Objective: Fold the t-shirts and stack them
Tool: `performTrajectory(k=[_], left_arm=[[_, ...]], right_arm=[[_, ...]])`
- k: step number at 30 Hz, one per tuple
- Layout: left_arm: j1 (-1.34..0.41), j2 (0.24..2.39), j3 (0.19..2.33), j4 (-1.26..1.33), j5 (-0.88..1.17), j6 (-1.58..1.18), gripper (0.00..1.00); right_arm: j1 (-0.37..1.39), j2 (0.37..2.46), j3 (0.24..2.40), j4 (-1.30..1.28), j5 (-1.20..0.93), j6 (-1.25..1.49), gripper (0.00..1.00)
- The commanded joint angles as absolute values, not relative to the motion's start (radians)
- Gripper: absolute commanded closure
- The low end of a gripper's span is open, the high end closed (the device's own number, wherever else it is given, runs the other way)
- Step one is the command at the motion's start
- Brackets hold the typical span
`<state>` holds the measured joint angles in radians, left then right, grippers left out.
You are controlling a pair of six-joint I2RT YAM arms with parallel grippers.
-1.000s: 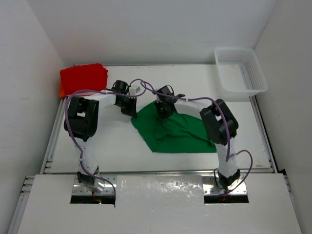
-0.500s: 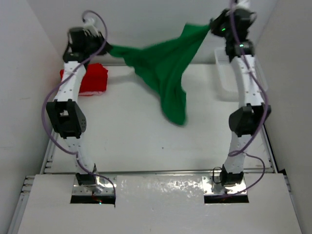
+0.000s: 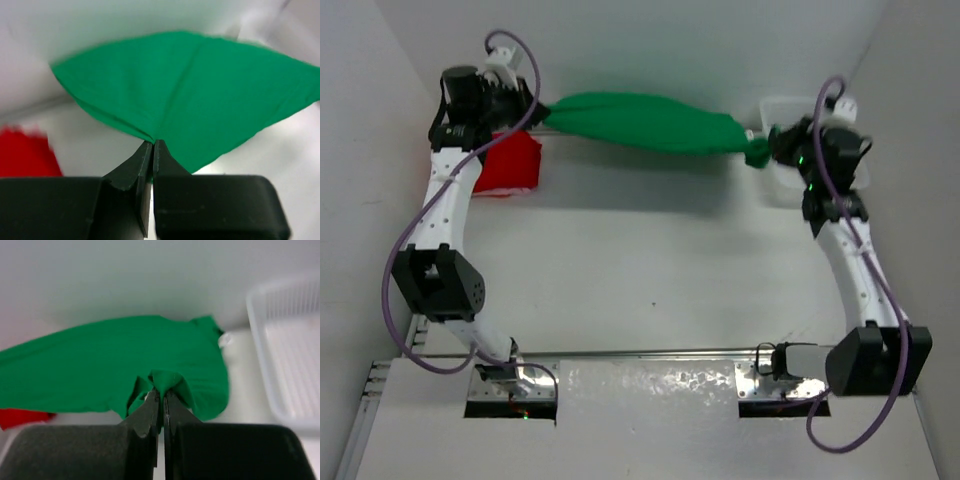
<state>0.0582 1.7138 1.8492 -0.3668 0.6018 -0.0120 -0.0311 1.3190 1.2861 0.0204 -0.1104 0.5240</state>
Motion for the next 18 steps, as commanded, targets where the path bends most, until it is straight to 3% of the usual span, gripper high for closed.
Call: performTrajectory(k=[1, 9, 13, 18], left_arm=[[0.063, 1.603, 1.635, -0.521, 0.551, 0.168, 1.0], [0.063, 1.445, 1.101, -0.726, 0.373, 0.435, 1.0], [0.064, 1.434, 0.944, -0.744, 0.31, 0.489, 1.0], [0.091, 1.419, 0.962, -0.807, 0.282, 0.531, 1.0]], right_arm=[[-0.022, 1.169, 0.914, 0.094, -0.121, 0.552, 1.0], [0.192, 0.739, 0.245, -0.127, -0.037, 0.681, 1.0], [0.287, 0.629, 0.118, -0.221, -0.017, 0.752, 1.0], [0.304, 0.6, 0.097, -0.294, -0.032, 0.736, 1.0]])
